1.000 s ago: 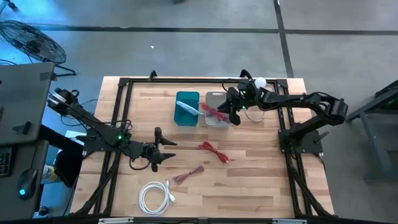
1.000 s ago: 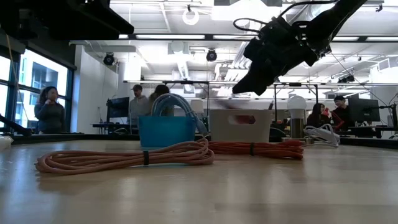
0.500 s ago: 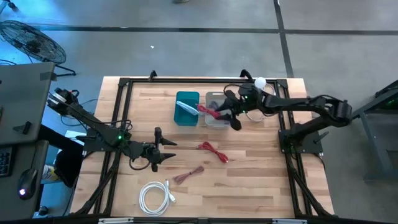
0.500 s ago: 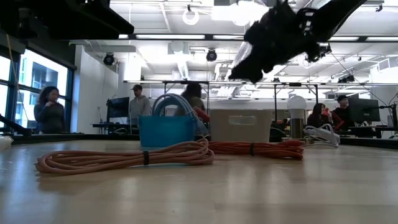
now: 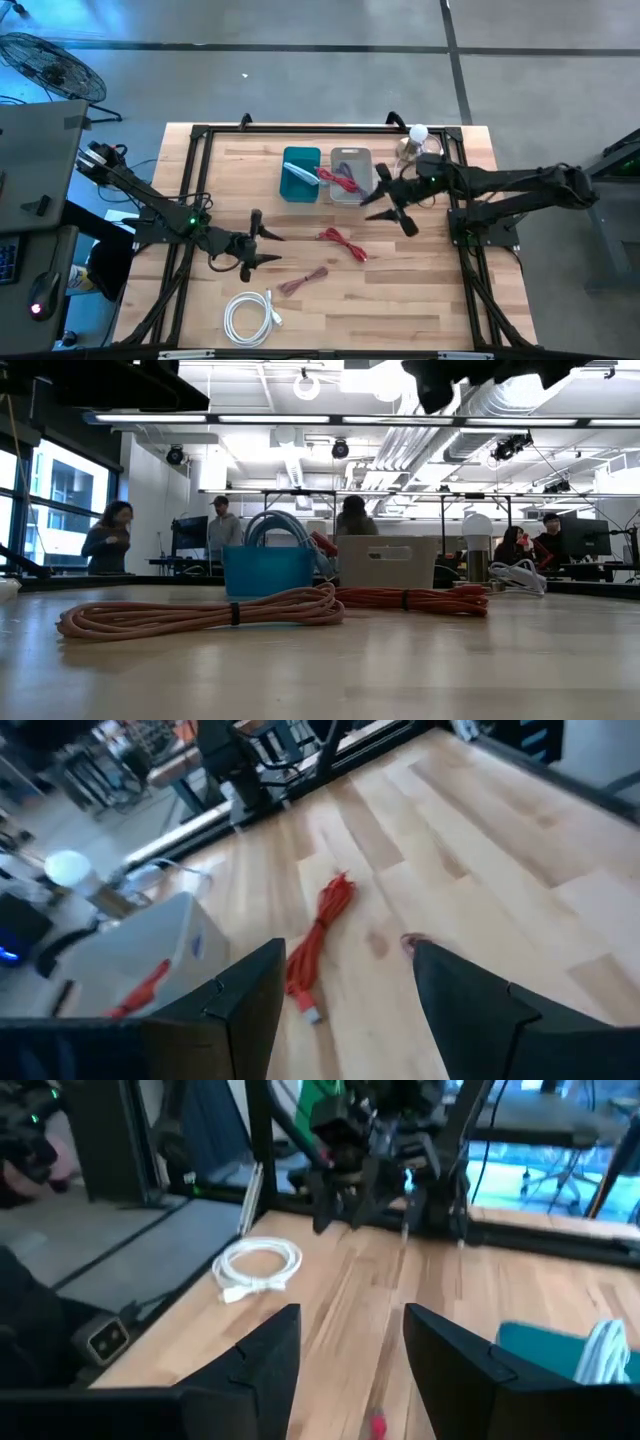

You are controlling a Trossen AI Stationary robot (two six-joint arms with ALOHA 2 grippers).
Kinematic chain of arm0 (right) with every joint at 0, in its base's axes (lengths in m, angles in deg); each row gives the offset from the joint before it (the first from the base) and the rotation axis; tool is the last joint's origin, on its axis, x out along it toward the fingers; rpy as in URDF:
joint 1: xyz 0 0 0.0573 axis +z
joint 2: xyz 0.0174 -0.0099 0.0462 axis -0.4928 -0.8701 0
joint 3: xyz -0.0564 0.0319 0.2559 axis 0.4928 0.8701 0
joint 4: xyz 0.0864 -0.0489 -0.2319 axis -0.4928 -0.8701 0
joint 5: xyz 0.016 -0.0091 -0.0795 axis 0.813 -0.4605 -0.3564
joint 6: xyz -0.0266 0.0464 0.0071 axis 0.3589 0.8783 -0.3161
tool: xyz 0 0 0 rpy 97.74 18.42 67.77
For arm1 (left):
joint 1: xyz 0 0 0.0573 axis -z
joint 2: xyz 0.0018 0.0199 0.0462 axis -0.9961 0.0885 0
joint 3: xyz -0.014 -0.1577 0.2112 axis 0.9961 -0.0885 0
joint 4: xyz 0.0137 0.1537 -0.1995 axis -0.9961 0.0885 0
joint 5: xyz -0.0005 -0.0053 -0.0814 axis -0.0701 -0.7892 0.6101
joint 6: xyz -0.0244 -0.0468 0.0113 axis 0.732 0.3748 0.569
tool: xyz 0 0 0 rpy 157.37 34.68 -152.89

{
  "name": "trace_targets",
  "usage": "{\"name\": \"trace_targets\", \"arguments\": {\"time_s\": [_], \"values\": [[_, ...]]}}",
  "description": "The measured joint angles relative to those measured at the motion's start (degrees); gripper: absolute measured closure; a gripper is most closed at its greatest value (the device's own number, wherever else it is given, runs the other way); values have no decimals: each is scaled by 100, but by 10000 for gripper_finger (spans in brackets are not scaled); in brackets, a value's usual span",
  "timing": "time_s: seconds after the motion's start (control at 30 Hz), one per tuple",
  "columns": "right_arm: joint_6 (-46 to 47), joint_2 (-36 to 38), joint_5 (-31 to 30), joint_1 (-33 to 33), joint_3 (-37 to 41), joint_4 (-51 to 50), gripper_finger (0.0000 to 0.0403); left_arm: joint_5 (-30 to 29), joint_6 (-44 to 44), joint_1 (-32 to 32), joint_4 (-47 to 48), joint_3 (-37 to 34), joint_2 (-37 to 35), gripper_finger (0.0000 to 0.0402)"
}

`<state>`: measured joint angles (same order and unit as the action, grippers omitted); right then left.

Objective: Pick & Place USB Port
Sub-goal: Put the pink charger cable into the gray bin

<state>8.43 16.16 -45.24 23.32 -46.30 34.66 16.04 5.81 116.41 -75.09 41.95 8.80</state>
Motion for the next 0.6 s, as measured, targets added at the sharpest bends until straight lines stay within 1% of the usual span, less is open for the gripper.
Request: {"name": "trace_targets", "arguments": {"time_s": [0.2, 0.37, 0.47, 0.6], "values": [[-40, 70, -878, 670, 0, -587, 235, 198, 707, 0, 17, 16, 354, 186], [-47, -63, -1192, 1013, 0, -687, 234, 331, 1101, -2, 87, 267, 728, 186], [-38, -115, -1271, 1145, 0, -687, 234, 401, 1352, -9, 546, 639, 907, 186], [-30, -155, -1289, 1268, 0, -723, 235, 581, 2001, -200, 1628, 1191, 1144, 186]]}}
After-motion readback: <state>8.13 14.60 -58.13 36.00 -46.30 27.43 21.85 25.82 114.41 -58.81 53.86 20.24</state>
